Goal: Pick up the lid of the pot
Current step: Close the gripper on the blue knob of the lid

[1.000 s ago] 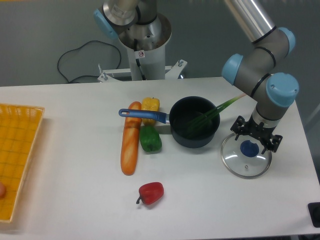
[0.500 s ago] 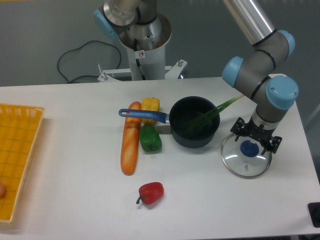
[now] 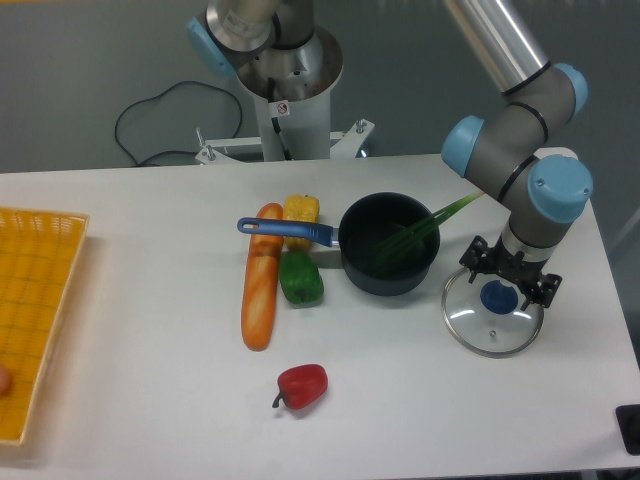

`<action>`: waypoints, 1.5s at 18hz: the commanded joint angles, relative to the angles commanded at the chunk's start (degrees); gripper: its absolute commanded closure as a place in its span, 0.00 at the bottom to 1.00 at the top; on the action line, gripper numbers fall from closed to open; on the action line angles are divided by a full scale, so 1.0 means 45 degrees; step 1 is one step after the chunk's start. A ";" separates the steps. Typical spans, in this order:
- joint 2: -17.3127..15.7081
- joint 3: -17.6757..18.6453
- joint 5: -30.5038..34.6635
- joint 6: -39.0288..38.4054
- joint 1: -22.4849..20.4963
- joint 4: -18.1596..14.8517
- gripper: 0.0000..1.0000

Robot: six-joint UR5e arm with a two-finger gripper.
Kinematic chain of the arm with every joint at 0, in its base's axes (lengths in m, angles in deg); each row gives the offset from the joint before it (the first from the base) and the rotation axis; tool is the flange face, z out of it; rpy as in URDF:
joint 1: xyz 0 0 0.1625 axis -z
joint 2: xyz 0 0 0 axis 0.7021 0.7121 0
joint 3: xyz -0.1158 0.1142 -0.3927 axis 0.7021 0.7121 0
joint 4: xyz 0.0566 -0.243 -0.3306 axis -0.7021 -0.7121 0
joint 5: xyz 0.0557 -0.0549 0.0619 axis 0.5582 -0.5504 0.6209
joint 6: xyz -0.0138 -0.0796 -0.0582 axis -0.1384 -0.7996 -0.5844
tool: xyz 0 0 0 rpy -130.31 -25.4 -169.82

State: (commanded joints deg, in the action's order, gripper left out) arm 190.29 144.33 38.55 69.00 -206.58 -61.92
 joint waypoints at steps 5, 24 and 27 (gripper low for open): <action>0.0097 -0.0020 0.0000 0.0020 0.0039 0.0078 0.04; -0.0019 -0.0117 -0.0020 0.0137 0.0020 0.0098 0.48; -0.0136 -0.0156 -0.0020 0.0137 -0.0039 0.0059 0.48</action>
State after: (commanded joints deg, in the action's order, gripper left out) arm 189.68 143.62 38.46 69.62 -206.75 -61.65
